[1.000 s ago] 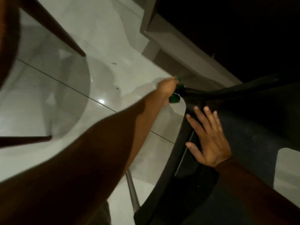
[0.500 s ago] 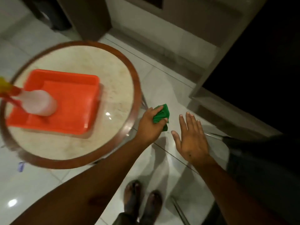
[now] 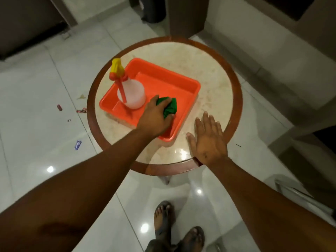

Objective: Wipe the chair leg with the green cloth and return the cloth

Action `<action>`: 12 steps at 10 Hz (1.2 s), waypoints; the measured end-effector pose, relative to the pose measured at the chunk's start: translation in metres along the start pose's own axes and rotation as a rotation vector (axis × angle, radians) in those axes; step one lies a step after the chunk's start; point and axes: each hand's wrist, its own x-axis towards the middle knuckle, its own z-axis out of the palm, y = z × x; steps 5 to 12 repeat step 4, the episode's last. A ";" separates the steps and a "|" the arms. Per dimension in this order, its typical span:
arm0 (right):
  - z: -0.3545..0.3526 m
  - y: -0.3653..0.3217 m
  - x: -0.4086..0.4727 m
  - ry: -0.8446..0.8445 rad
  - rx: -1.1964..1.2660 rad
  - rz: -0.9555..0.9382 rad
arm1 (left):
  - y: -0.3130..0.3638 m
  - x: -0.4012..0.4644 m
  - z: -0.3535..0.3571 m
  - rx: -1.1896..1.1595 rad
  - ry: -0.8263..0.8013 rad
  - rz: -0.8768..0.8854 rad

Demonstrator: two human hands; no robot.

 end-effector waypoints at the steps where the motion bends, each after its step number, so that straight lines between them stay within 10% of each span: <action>1: 0.021 0.007 -0.001 -0.035 -0.049 0.008 | -0.015 0.014 0.014 0.150 -0.086 0.002; 4: -0.111 0.004 -0.020 0.056 0.324 0.207 | 0.030 0.008 -0.035 0.283 -0.093 0.097; 12: -0.111 0.004 -0.020 0.056 0.324 0.207 | 0.030 0.008 -0.035 0.283 -0.093 0.097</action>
